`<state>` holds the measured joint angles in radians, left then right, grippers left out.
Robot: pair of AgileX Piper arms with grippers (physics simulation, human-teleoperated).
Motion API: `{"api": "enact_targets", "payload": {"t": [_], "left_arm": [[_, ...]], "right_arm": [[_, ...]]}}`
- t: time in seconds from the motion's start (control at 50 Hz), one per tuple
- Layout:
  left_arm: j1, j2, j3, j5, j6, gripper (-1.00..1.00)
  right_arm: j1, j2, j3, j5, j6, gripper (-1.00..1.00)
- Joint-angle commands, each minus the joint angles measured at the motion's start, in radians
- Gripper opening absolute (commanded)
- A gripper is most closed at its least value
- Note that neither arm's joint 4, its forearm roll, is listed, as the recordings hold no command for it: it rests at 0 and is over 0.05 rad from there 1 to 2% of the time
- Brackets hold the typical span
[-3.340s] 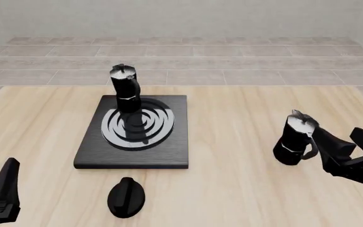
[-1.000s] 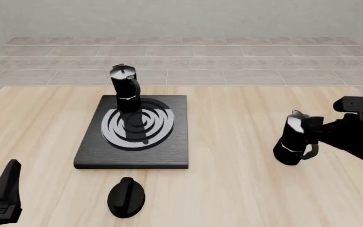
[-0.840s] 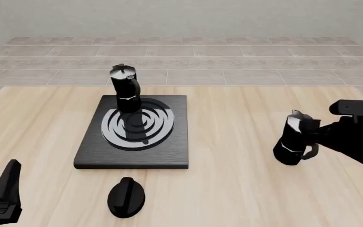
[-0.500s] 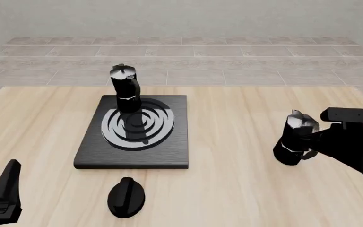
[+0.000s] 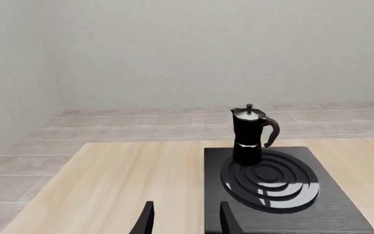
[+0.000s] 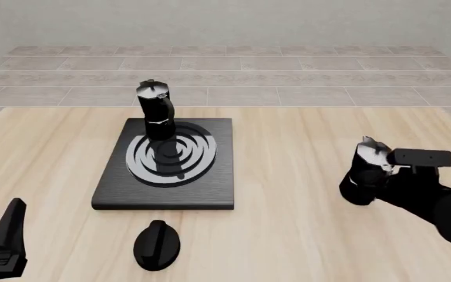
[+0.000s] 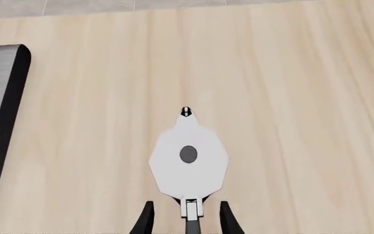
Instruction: Put both moka pots on the stove.
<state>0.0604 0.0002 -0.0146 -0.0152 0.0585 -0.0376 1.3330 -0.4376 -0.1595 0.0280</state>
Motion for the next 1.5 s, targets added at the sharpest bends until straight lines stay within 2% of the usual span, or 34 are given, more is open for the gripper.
{"api": "enact_targets", "payload": {"t": [0.02,0.06,0.08,0.12,0.14,0.16,0.18,0.22,0.28,0.38,0.6,0.8,1.0,1.18,1.5], "left_arm": [[-0.001,0.000,-0.002,0.003,0.004,1.00],[-0.001,0.000,-0.001,0.002,0.003,1.00],[-0.001,0.000,0.000,0.001,0.003,1.00],[-0.001,0.000,0.001,-0.001,0.004,1.00],[-0.001,0.000,0.001,0.000,0.004,1.00],[-0.001,0.000,0.001,-0.001,0.004,1.00],[-0.001,0.000,0.001,0.000,0.004,1.00],[-0.001,0.000,-0.002,0.003,0.005,1.00],[-0.001,0.000,0.003,-0.002,0.004,1.00],[0.000,0.000,0.005,-0.005,0.004,1.00],[0.001,0.000,0.003,-0.004,0.005,1.00],[0.001,0.000,0.000,-0.001,0.007,1.00],[0.000,0.000,0.000,-0.001,0.007,1.00],[0.003,0.000,0.003,-0.004,0.006,1.00],[0.003,0.000,0.005,-0.006,0.004,1.00]], "right_arm": [[0.000,0.032,0.020,-0.032,0.012,-1.00],[-0.003,0.030,0.021,-0.035,0.003,-1.00],[-0.028,0.016,0.023,-0.043,-0.036,-1.00],[-0.019,0.006,0.027,-0.046,-0.035,-1.00],[-0.045,-0.008,0.030,-0.055,-0.076,-1.00],[-0.036,-0.012,0.035,-0.058,-0.086,-1.00],[-0.016,-0.022,0.040,-0.053,-0.063,-1.00],[-0.026,-0.038,0.046,-0.061,-0.099,-1.00],[-0.022,-0.049,0.049,-0.062,-0.090,-1.00],[-0.006,-0.120,0.064,-0.064,-0.131,-1.00],[0.032,-0.244,0.022,0.024,-0.146,-1.00],[0.113,-0.327,-0.028,0.098,-0.142,-1.00],[0.212,-0.265,-0.081,0.049,-0.128,-1.00],[0.319,-0.123,-0.158,-0.008,-0.113,-1.00],[0.448,0.028,-0.299,-0.014,-0.108,-1.00]]}}
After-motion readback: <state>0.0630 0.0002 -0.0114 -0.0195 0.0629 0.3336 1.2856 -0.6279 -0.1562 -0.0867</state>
